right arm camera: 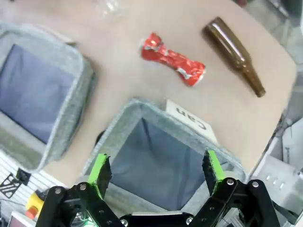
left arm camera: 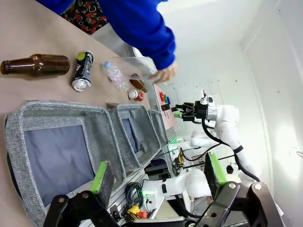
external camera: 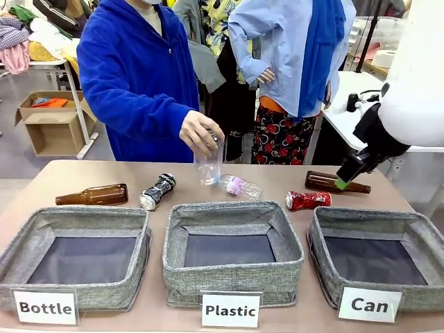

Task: Sort the can waste into the basket.
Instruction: Pick up the can waste from the table and place it in the right Fabric basket.

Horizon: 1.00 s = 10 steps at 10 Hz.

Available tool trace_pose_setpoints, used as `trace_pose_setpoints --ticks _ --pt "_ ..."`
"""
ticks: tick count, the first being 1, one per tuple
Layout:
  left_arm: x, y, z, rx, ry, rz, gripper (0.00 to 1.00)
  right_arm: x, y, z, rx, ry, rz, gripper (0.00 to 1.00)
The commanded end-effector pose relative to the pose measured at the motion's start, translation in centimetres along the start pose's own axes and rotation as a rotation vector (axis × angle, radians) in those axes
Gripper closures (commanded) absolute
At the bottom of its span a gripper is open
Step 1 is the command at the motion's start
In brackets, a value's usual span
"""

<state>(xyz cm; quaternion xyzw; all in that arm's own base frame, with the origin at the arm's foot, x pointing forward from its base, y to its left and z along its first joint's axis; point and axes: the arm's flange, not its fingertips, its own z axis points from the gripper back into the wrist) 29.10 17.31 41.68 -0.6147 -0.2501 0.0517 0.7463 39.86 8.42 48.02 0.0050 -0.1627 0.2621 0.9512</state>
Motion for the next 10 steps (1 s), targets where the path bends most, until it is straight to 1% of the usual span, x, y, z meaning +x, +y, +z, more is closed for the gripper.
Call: trace_pose_setpoints --ticks 1,2,3,4,5,7,8,9,10 --pt "-0.1 0.0 0.2 -0.015 0.002 -0.023 0.00 -0.2 -0.6 0.2 -0.022 0.004 -0.017 0.00" --pt "-0.1 0.0 0.2 -0.015 0.002 -0.023 0.00 0.8 -0.8 -0.4 -0.050 0.000 -0.020 0.00" --pt "-0.1 0.0 0.2 -0.015 0.002 -0.023 0.00 2.9 -2.0 -1.4 -0.057 -0.024 -0.055 0.00" --pt "-0.1 0.0 0.2 -0.015 0.002 -0.023 0.00 4.7 -3.1 -2.5 -0.053 -0.011 -0.063 0.00" --pt "-0.1 0.0 0.2 -0.015 0.002 -0.023 0.00 6.5 -4.8 -4.0 -0.028 -0.002 -0.039 0.00" --pt "-0.1 0.0 0.2 -0.015 0.002 -0.023 0.00 8.8 -6.9 -6.6 0.068 0.024 0.155 0.00" --pt "-0.1 0.0 0.2 -0.015 0.002 -0.023 0.00 9.6 -7.6 -7.7 0.132 0.064 0.280 0.00" --pt "-0.1 0.0 0.2 -0.015 0.002 -0.023 0.00 10.4 -8.2 -8.5 0.198 0.092 0.436 0.00" --pt "-0.1 0.0 0.2 -0.015 0.002 -0.023 0.00 10.9 -8.1 -9.4 0.137 0.181 0.525 0.00"
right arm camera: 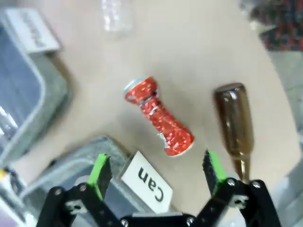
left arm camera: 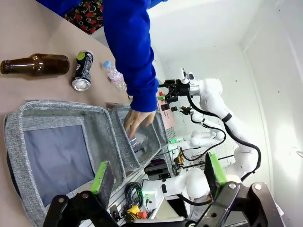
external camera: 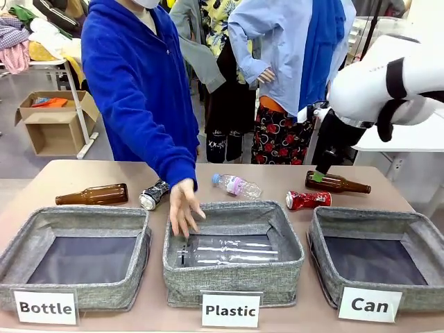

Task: Sort the can waste into the basket.
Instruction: Pick up the can waste from the table and place it in the right Fabric basket.

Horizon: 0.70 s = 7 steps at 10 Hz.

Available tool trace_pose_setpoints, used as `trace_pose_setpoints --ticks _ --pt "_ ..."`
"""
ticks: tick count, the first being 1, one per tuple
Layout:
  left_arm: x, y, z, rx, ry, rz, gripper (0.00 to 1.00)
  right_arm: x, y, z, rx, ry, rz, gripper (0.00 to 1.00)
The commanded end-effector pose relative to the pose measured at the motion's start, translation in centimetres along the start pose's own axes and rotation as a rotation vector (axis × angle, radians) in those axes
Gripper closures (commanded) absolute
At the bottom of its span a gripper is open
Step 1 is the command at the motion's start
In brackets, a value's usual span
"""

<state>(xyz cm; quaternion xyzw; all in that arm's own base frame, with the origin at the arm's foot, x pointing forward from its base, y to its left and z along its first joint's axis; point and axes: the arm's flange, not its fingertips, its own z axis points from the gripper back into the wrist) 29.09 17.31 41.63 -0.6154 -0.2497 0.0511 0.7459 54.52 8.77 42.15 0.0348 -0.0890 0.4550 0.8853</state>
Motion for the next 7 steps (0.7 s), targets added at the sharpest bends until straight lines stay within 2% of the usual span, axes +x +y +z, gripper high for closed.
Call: trace_pose_setpoints --ticks 1,2,3,6,7 --pt "0.0 -0.1 0.2 -0.013 0.001 -0.023 0.00 0.6 -1.5 0.0 0.022 0.143 0.341 0.00" --pt "0.0 -0.1 0.2 -0.013 0.001 -0.023 0.00 0.8 -1.2 -0.7 0.074 0.166 0.491 0.00" --pt "0.0 -0.1 0.2 -0.013 0.001 -0.023 0.00 0.7 -1.3 -1.1 0.100 0.165 0.529 0.00" --pt "0.0 -0.1 0.2 -0.013 0.001 -0.023 0.00 0.1 -0.8 -2.8 0.120 0.086 0.580 0.00" --pt "0.0 -0.1 0.2 -0.013 0.001 -0.023 0.00 0.5 -0.6 -3.6 0.103 0.093 0.541 0.00"
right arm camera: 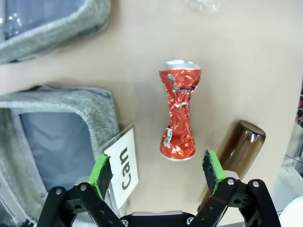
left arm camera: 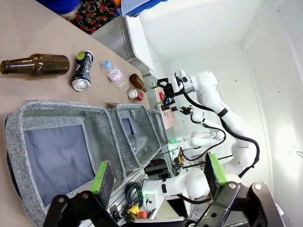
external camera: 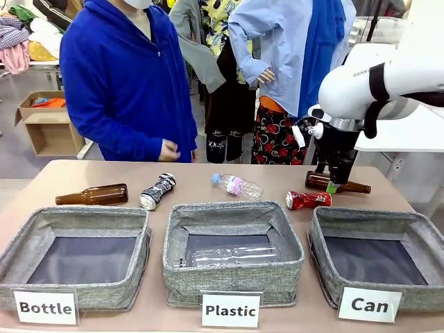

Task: Sort the can waste into the basket.
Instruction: Pick up the can waste from the table and place it in the right Fabric basket.

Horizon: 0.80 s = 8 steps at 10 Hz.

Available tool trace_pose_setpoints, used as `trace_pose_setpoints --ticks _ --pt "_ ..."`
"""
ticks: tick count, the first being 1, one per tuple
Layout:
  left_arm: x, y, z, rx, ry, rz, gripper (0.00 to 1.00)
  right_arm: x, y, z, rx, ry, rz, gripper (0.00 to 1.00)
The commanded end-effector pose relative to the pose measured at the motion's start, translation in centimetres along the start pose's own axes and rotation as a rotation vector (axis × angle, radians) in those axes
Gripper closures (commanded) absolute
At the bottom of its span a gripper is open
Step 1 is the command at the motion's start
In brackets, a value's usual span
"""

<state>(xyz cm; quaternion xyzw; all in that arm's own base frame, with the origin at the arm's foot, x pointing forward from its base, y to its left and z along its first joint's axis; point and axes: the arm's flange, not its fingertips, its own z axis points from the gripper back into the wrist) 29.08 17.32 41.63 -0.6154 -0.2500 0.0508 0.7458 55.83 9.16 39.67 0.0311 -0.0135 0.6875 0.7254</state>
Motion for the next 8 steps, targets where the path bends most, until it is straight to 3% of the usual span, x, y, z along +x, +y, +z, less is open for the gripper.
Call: trace_pose_setpoints --ticks 1,4,8 --pt "0.0 -0.1 0.2 -0.013 0.001 -0.022 0.00 0.6 -0.2 -2.0 -0.032 -0.018 -0.020 0.00" --pt "0.0 -0.1 0.2 -0.013 0.001 -0.022 0.00 2.4 -2.0 -5.4 -0.038 -0.031 0.054 0.00" --pt "0.0 -0.1 0.2 -0.013 0.001 -0.022 0.00 3.9 -3.4 -9.4 0.010 0.019 0.049 0.00"
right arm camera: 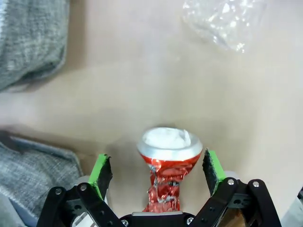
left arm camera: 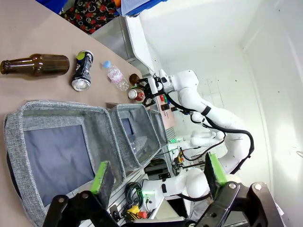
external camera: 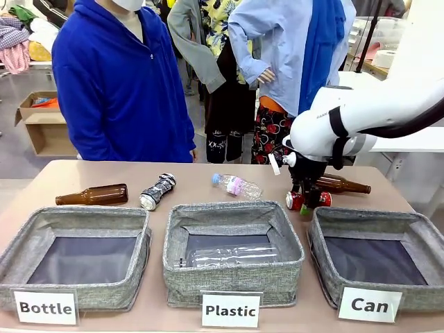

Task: Sort the can waste into the basket.
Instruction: Pick up the can waste from the table and place it in the right Fabric basket.

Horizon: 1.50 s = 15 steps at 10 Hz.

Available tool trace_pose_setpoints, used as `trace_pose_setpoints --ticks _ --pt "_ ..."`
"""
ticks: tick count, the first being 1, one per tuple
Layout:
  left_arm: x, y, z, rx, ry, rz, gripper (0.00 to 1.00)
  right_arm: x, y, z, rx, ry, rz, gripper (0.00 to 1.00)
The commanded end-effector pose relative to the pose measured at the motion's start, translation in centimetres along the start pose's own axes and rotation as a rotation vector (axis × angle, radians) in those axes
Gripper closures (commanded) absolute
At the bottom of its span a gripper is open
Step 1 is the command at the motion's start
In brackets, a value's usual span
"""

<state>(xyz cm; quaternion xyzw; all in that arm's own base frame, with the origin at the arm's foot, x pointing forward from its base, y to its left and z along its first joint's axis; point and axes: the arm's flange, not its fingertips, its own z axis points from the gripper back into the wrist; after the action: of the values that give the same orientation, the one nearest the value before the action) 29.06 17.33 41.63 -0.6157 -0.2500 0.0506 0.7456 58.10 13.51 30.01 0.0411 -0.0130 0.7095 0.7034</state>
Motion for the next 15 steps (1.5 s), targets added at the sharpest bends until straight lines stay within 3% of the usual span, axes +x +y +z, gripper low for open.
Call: trace_pose_setpoints --ticks 1,4,5,6,7,8,9,12,15 --pt "0.0 -0.1 0.2 -0.012 0.001 -0.022 0.00 -0.1 -1.3 0.3 -0.012 0.036 -0.027 0.00" --pt "0.0 -0.1 0.2 -0.012 0.001 -0.022 0.00 -0.4 -1.3 0.3 -0.006 0.055 -0.060 0.00" --pt "0.0 -0.1 0.2 -0.012 0.001 -0.022 0.00 -0.5 -1.3 0.3 0.000 0.062 -0.062 0.60" --pt "0.0 -0.1 0.2 -0.012 0.001 -0.022 0.00 -0.5 -1.3 0.3 -0.005 0.064 -0.067 0.60" --pt "0.0 -0.1 0.2 -0.012 0.001 -0.022 0.00 -0.5 -1.2 0.4 -0.007 0.066 -0.067 1.00" --pt "0.0 -0.1 0.2 -0.012 0.001 -0.022 0.00 -0.5 -1.3 0.4 -0.006 0.072 -0.074 0.65" --pt "0.0 -0.1 0.2 -0.012 0.001 -0.022 0.00 -0.5 -1.4 0.4 -0.005 0.078 -0.081 1.00" --pt "0.0 -0.1 0.2 -0.012 0.001 -0.022 0.00 -0.7 0.2 3.3 -0.063 0.086 -0.107 1.00" --pt "0.0 -0.1 0.2 -0.012 0.001 -0.022 0.00 -1.6 6.9 13.8 -0.156 0.065 -0.157 1.00"
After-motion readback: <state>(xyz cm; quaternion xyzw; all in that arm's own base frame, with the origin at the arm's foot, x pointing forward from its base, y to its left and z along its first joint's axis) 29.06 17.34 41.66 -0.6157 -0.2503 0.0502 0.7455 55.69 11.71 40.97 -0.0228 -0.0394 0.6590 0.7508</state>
